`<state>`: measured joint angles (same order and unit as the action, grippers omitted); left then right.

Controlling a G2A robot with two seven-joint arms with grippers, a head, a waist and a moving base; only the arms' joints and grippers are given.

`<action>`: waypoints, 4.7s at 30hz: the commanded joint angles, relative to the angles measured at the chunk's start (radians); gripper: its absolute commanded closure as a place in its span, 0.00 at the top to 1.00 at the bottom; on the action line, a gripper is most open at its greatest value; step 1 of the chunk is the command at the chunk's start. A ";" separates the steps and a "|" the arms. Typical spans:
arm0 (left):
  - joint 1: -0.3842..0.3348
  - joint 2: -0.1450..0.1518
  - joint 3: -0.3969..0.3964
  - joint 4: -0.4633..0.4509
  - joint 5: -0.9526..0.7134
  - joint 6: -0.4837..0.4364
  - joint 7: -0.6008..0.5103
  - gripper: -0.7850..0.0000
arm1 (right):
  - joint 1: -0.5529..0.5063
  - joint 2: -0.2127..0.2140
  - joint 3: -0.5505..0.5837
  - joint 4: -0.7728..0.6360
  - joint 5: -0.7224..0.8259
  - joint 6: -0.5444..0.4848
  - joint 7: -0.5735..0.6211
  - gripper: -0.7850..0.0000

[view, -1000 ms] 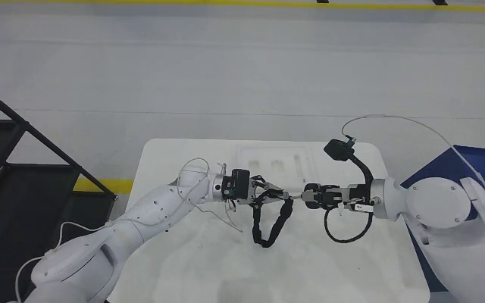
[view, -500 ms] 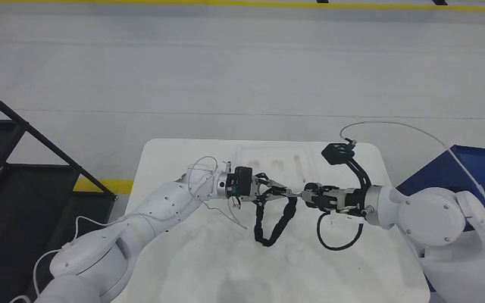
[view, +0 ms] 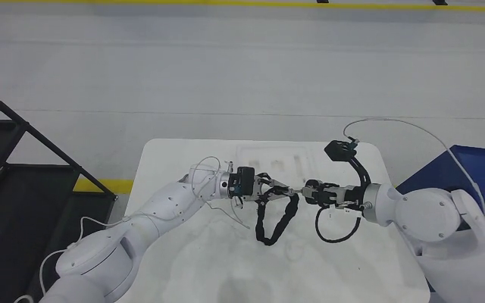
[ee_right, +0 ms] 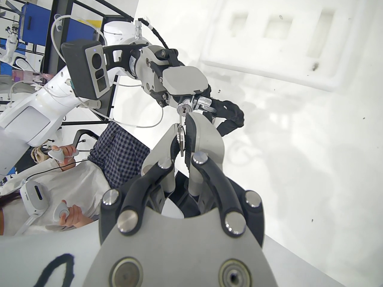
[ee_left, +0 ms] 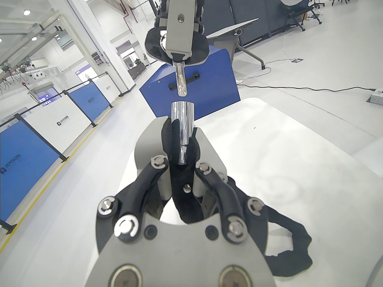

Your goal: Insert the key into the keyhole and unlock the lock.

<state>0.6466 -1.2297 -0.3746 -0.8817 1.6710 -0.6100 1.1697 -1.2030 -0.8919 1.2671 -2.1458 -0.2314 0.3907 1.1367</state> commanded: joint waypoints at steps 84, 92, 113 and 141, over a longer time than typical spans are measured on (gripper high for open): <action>-0.085 0.166 0.153 -0.232 -0.550 -0.402 -0.463 0.00 | 0.047 0.051 0.102 0.158 0.172 -0.834 0.240 1.00; -0.166 0.210 0.205 -0.327 -0.752 -0.402 -0.684 0.00 | 0.047 0.051 0.102 0.158 0.172 -0.834 0.240 1.00; -0.189 0.235 0.205 -0.418 -1.179 -0.402 -1.175 0.00 | 0.057 0.104 -0.033 0.146 -0.357 -1.227 -0.153 1.00; -0.160 0.214 0.205 -0.401 -1.200 -0.402 -1.189 0.00 | 0.049 0.116 -0.082 0.129 -0.545 -1.319 -0.397 0.00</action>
<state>0.4855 -1.0161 -0.1700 -1.2822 0.4674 -1.0123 -0.0230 -1.1532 -0.7761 1.1842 -2.0187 -0.7787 -0.9289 0.7440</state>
